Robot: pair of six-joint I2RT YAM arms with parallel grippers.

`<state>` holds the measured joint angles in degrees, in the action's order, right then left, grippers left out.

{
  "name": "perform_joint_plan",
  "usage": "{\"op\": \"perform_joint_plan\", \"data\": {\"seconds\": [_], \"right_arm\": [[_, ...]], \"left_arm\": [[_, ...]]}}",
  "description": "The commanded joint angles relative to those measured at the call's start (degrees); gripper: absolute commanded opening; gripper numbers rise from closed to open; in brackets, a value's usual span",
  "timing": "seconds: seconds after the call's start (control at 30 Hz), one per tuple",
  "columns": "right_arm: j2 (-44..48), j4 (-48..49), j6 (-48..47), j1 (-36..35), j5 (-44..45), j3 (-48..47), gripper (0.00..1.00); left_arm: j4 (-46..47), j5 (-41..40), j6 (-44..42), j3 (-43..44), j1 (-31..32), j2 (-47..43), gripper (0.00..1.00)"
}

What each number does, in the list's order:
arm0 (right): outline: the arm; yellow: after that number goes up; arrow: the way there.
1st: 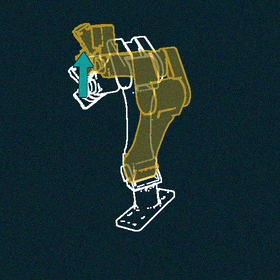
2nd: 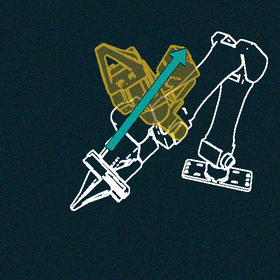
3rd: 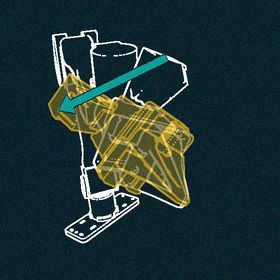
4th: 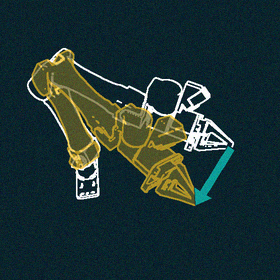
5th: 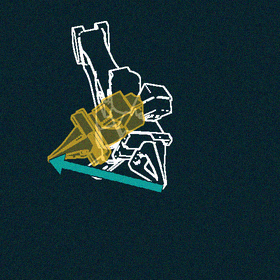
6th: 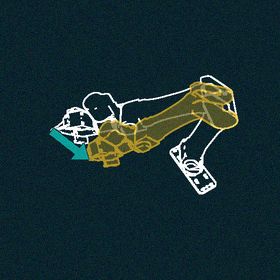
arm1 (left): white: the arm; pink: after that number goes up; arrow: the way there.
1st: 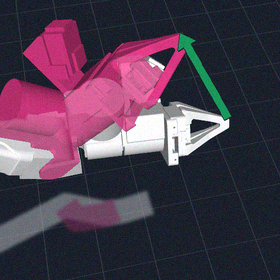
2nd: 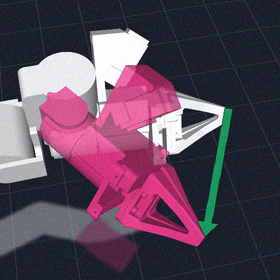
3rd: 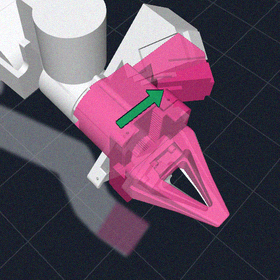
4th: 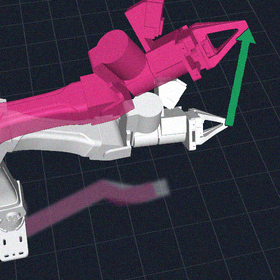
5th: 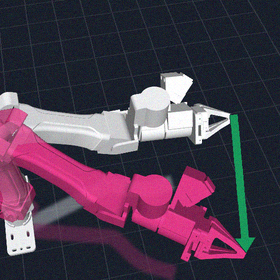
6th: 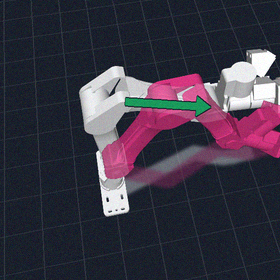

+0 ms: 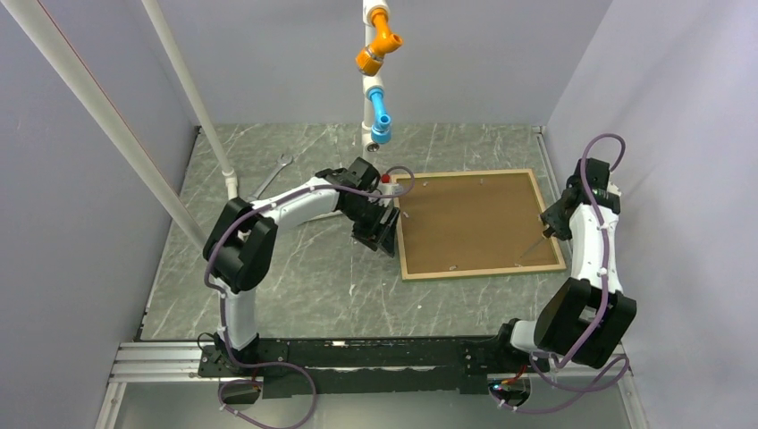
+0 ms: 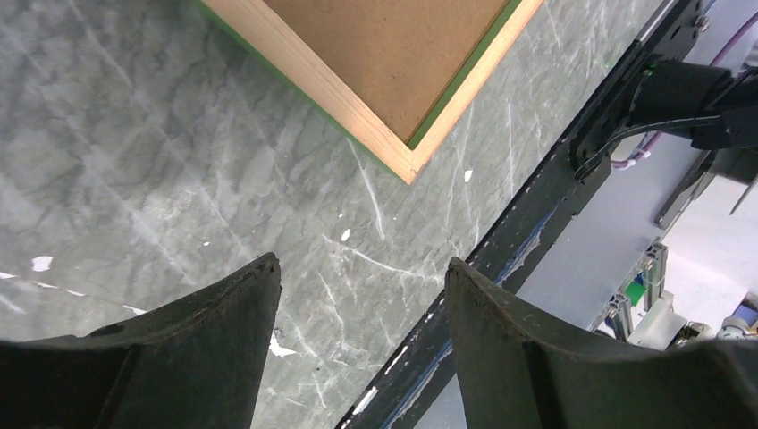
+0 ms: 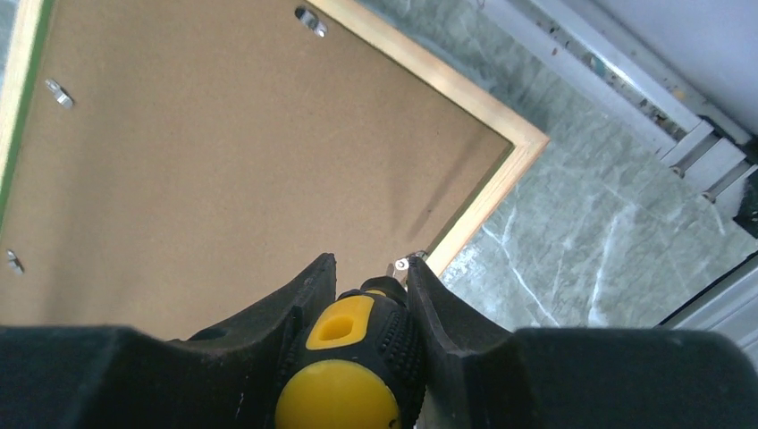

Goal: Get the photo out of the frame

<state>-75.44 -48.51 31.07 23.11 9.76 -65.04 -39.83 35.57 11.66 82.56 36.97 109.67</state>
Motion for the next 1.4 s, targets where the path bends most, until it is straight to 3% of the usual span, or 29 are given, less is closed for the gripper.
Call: {"op": "perform_joint_plan", "data": {"seconds": [0.0,0.47,0.7,0.9,1.03,1.2,1.37], "right_arm": [[1.79,0.55,-0.3,0.12,-1.79,3.45,0.0],[4.05,3.96,1.69,-0.12,5.53,10.04,0.0],[2.94,8.52,3.67,-1.56,11.88,12.52,0.0],[3.29,9.1,3.49,-3.59,19.34,9.89,0.0],[1.89,5.97,3.33,-5.94,21.54,2.85,0.0],[2.9,4.02,2.57,-9.25,17.06,-1.17,0.0],[4.03,3.63,4.12,-10.9,8.6,2.95,0.0]], "left_arm": [[-3.23,-1.67,-1.36,3.87,1.18,1.03,0.71],[-1.85,-13.75,2.08,1.9,2.8,1.38,0.75],[-0.98,-15.5,1.9,1.26,3.91,1.0,0.77],[-1.46,-15.47,1.66,0.33,4.35,0.27,0.77],[-1.75,-14.77,1.43,0.72,4.95,0.43,0.75],[-2.24,-14.08,1.26,2.34,5.78,1.72,0.77],[-2.44,-14.31,1.44,3.84,6.28,2.77,0.78]]}}
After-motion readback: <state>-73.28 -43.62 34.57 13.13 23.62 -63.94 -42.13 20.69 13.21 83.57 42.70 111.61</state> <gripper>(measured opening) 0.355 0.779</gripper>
